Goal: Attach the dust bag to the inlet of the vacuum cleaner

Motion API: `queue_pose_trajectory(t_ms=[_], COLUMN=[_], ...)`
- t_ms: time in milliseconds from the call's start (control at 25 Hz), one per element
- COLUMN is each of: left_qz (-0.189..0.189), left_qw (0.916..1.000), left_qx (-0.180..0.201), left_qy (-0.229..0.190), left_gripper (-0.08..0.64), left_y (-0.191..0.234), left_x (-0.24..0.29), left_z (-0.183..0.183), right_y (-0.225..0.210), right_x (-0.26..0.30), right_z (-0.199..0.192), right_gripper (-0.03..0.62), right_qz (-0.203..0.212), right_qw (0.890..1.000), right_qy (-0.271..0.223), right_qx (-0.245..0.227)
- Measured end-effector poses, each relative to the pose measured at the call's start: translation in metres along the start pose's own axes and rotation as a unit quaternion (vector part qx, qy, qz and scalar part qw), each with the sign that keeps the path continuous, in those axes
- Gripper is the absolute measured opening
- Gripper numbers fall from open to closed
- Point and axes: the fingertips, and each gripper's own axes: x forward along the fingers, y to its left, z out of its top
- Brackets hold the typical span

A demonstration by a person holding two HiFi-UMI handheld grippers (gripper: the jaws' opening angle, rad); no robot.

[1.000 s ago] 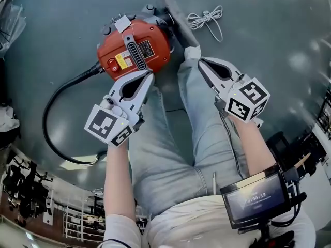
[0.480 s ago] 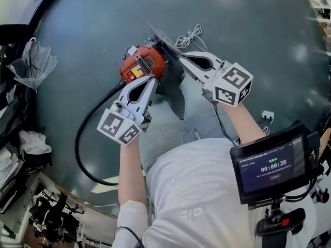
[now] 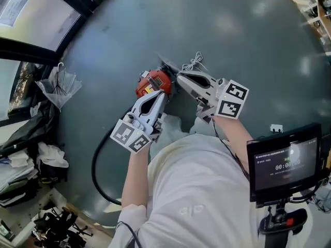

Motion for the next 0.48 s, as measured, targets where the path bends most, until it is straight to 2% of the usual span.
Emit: queue_pose_trajectory(t_ms=[120, 240, 360, 480], left_qz=[0.034, 0.069, 0.093, 0.101], left_qw=[0.9991, 0.9967, 0.9942, 0.9935], left_qx=[0.021, 0.041, 0.051, 0.053], left_qy=[-0.013, -0.013, -0.016, -0.004], left_gripper=[0.006, 0.006, 0.006, 0.007], left_y=[-0.026, -0.086, -0.14, -0.149], left_x=[-0.008, -0.016, -0.028, -0.036], left_z=[0.003, 0.004, -0.013, -0.027], right_y=[0.015, 0.045, 0.068, 0.07], right_x=[-0.029, -0.085, -0.135, -0.144], right_z=[0.007, 0.018, 0.018, 0.014], right_gripper=[0.011, 0.011, 0.011, 0.01], right_qz=[0.044, 0.082, 0.087, 0.074], right_qw=[0.999, 0.996, 0.995, 0.996], right_qy=[-0.017, -0.024, -0.037, -0.043], right_qx=[0.025, 0.027, 0.005, -0.003])
